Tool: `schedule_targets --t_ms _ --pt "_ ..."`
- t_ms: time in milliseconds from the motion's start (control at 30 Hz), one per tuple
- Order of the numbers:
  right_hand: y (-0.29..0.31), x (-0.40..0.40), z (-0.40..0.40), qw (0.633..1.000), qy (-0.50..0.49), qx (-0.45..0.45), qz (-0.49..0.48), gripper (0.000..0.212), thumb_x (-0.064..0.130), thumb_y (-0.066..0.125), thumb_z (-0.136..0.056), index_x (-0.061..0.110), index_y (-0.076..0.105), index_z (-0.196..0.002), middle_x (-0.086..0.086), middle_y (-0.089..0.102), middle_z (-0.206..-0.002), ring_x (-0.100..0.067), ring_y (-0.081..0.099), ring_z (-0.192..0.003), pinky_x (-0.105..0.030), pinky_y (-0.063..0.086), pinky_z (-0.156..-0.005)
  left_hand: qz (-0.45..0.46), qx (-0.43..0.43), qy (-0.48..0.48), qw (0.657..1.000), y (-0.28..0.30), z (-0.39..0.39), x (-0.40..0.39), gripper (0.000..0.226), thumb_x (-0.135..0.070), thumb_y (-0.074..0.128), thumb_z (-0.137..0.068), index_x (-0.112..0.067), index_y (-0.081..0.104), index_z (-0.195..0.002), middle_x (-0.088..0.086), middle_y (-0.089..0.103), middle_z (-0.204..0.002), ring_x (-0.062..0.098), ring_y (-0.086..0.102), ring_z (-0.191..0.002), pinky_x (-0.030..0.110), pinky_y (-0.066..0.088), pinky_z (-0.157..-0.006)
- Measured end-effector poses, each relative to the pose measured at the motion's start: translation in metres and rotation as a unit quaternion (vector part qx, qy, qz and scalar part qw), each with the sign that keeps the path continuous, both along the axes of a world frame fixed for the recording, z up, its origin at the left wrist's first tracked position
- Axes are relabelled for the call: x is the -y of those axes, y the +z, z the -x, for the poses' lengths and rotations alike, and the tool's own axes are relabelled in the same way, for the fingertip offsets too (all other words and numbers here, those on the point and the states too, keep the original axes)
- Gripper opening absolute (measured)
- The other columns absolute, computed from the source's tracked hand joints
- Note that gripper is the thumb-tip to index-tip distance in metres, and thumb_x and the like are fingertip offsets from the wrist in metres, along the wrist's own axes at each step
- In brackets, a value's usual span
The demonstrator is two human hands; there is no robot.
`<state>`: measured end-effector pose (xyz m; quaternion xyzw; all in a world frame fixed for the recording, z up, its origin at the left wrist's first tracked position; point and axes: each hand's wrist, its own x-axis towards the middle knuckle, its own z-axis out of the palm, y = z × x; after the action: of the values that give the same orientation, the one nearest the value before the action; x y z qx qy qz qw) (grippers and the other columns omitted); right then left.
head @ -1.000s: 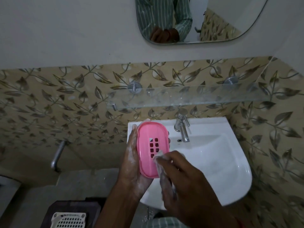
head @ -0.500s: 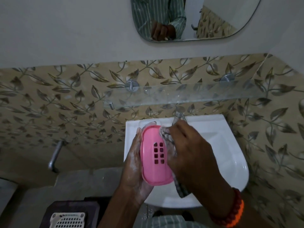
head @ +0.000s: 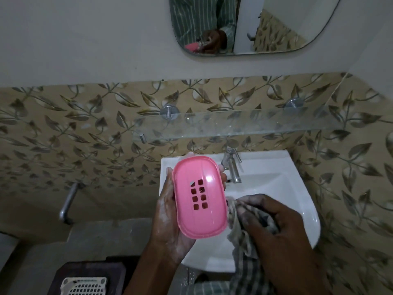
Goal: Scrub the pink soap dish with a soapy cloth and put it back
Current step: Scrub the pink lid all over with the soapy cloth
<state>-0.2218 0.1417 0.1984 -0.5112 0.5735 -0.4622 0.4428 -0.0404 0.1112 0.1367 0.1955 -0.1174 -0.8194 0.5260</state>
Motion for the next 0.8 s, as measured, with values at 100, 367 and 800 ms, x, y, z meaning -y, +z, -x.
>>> schedule_targets --t_ms 100,367,800 --pt "-0.004 -0.001 -0.001 0.991 0.019 0.102 -0.086 0.022 0.003 0.069 -0.088 0.021 0.077 -0.079 -0.004 0.076 -0.084 -0.023 0.073 -0.084 -0.045 0.057 -0.084 -0.040 0.098 0.069 0.992 0.006 0.008 -0.001 0.061 -0.055 0.049 -0.093 -0.010 0.068 -0.130 0.025 0.068 -0.125 0.037 0.072 -0.097 0.049 0.063 -0.073" --pt "0.000 0.000 0.003 0.999 0.026 -0.004 0.039 0.015 0.000 0.072 -0.083 0.015 0.075 -0.083 0.001 0.075 -0.081 -0.011 0.072 -0.079 -0.018 0.055 -0.070 0.068 -0.001 0.053 0.996 0.024 0.009 -0.007 0.093 -0.068 0.004 -0.102 0.003 0.039 -0.151 0.029 0.044 -0.153 0.041 0.038 -0.146 0.054 0.018 -0.123" --pt "0.007 -0.013 -0.005 0.937 0.064 -0.271 0.211 0.016 0.026 0.081 -0.070 0.025 0.069 -0.080 0.011 0.066 -0.078 0.000 0.065 -0.070 -0.006 0.047 -0.067 0.012 -0.011 -0.037 0.999 0.006 0.015 0.002 0.071 -0.037 0.060 -0.098 0.000 0.032 -0.151 0.032 0.062 -0.127 0.040 0.063 -0.119 0.051 0.055 -0.097"
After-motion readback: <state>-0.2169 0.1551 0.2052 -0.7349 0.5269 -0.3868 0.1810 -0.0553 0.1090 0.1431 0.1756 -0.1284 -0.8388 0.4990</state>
